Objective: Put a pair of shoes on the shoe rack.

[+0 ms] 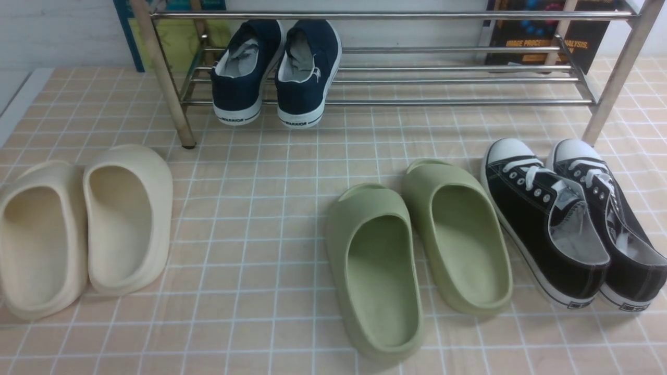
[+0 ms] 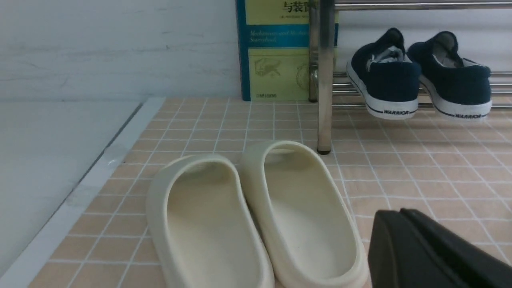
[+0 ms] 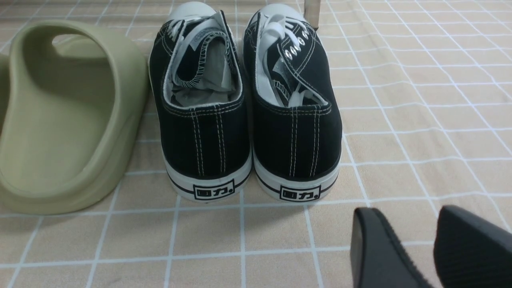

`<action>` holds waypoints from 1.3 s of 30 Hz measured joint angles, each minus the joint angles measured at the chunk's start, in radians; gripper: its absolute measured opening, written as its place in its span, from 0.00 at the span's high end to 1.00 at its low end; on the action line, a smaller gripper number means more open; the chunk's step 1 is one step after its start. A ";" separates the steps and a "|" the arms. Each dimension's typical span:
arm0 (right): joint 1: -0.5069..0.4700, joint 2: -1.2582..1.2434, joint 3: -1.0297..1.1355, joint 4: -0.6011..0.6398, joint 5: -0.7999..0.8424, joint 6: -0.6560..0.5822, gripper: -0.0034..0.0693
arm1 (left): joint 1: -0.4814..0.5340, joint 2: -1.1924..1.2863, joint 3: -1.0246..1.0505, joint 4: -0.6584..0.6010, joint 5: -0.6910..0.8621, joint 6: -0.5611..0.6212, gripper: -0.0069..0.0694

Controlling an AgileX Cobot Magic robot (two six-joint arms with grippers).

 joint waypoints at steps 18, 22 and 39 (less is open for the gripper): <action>0.000 0.000 0.000 0.000 0.000 0.000 0.63 | 0.000 -0.007 0.086 -0.109 0.117 0.127 0.89; 0.000 0.000 0.000 0.000 0.000 0.000 0.63 | -0.003 -0.007 0.084 -0.158 0.187 0.162 0.89; 0.000 0.000 0.000 0.000 0.000 0.000 0.63 | -0.003 -0.007 0.083 -0.171 0.195 0.079 0.88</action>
